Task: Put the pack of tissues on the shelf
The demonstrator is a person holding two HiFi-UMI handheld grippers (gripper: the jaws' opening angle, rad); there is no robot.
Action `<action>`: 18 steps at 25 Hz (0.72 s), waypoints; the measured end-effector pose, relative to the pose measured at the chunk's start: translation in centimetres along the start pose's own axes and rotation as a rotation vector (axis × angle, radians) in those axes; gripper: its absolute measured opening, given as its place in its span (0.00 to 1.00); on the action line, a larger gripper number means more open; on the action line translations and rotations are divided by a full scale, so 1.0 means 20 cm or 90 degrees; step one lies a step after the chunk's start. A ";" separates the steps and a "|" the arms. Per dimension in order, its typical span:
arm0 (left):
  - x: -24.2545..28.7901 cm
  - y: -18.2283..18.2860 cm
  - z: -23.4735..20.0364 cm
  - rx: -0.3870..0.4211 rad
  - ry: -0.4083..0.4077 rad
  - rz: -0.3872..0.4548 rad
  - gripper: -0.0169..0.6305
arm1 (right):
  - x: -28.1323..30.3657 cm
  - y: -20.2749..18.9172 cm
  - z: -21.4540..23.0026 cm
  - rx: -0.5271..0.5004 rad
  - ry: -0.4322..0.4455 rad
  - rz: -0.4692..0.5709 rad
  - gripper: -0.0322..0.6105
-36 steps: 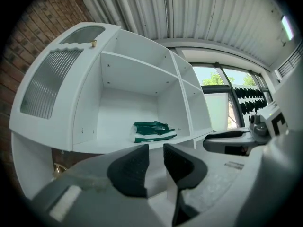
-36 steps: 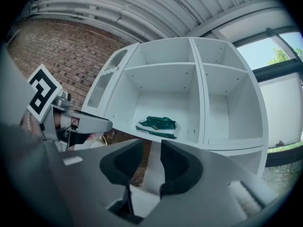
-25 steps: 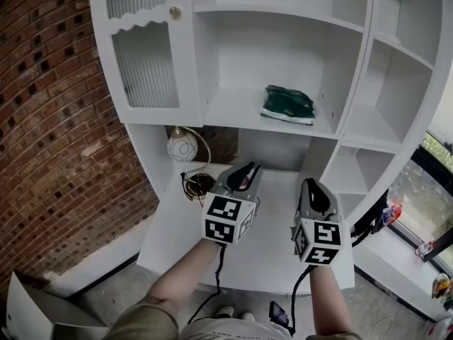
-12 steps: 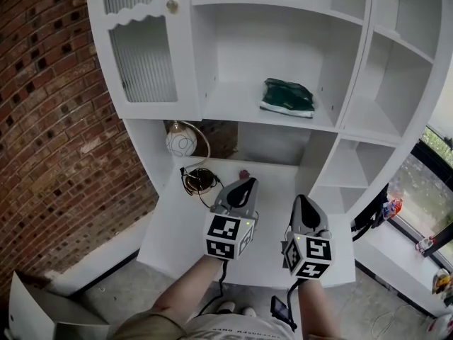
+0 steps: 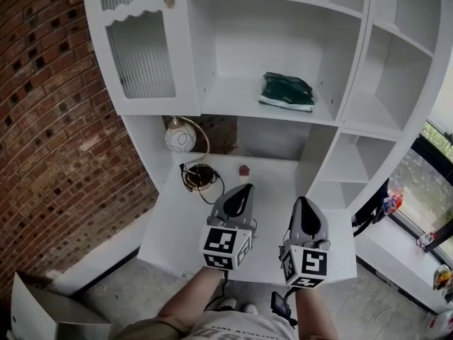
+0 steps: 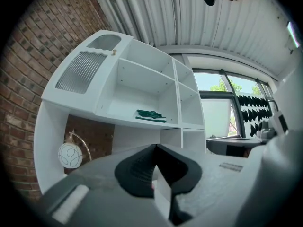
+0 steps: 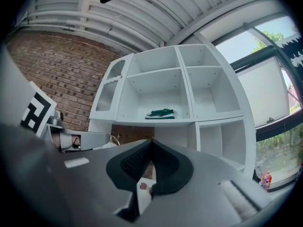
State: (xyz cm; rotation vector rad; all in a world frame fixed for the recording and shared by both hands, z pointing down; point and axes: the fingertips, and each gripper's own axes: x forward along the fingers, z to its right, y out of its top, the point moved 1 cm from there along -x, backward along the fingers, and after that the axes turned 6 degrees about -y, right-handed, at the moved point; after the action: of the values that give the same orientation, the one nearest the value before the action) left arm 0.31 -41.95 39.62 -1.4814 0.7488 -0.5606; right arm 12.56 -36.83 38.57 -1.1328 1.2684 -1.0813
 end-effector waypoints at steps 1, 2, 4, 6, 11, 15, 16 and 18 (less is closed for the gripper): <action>-0.01 0.00 0.00 -0.007 -0.001 0.002 0.04 | -0.01 0.01 0.01 0.001 -0.002 0.008 0.06; -0.02 0.00 0.00 -0.016 -0.001 0.004 0.04 | -0.01 0.02 0.01 0.001 -0.006 0.016 0.06; -0.05 0.01 -0.01 -0.027 0.002 0.007 0.04 | -0.03 0.05 0.02 -0.008 -0.015 0.033 0.05; -0.07 0.01 -0.01 -0.018 0.006 0.007 0.04 | -0.05 0.06 0.03 -0.019 -0.023 0.041 0.05; -0.09 -0.01 -0.01 0.009 0.008 0.002 0.04 | -0.06 0.04 0.02 -0.015 -0.019 0.040 0.05; -0.10 -0.03 -0.02 0.002 0.008 -0.001 0.04 | -0.06 0.01 -0.02 -0.013 -0.013 0.031 0.05; -0.10 -0.03 -0.02 0.002 0.009 -0.001 0.04 | -0.07 0.01 -0.02 -0.014 -0.012 0.029 0.05; -0.10 -0.03 -0.03 0.002 0.009 0.000 0.04 | -0.06 0.01 -0.03 -0.018 -0.011 0.029 0.05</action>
State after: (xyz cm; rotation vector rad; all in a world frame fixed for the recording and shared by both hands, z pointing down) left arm -1.41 -40.80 40.49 -1.4764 0.7594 -0.5725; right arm 11.89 -35.55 38.56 -1.1273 1.2932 -1.0211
